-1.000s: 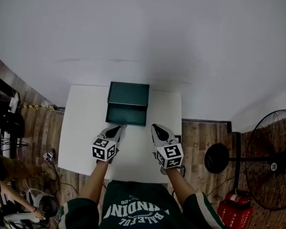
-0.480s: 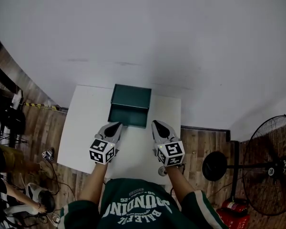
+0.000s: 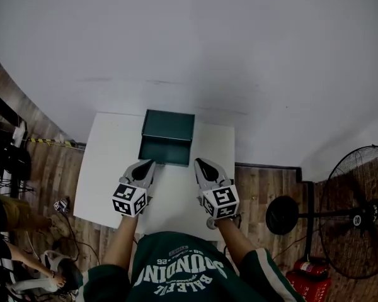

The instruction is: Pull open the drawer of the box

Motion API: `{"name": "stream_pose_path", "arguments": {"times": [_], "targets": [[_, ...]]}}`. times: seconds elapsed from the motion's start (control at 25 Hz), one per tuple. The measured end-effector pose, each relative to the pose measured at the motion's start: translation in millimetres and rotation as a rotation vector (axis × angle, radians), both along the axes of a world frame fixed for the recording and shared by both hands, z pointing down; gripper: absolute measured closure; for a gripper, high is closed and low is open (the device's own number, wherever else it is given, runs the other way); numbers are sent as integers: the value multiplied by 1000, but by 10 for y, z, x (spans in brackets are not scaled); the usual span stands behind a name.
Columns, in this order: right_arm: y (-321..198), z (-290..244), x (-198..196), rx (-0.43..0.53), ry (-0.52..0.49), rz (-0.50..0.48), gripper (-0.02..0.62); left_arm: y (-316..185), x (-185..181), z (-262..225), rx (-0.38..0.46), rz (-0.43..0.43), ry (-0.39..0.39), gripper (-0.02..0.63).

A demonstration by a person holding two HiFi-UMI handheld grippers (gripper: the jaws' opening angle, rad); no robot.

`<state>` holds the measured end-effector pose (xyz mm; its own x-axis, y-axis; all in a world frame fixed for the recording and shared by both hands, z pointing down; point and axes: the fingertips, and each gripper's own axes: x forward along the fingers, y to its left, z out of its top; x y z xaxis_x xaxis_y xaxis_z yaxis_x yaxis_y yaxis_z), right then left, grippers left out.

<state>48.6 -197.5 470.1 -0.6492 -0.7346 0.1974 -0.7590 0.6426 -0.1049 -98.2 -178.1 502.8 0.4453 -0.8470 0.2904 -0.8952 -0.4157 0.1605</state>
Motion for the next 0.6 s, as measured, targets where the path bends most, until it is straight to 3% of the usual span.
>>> {"name": "stream_pose_path", "arguments": {"times": [0.6], "targets": [[84, 1, 59, 5, 13, 8, 594, 41, 120, -25, 2, 25, 9, 554]]}}
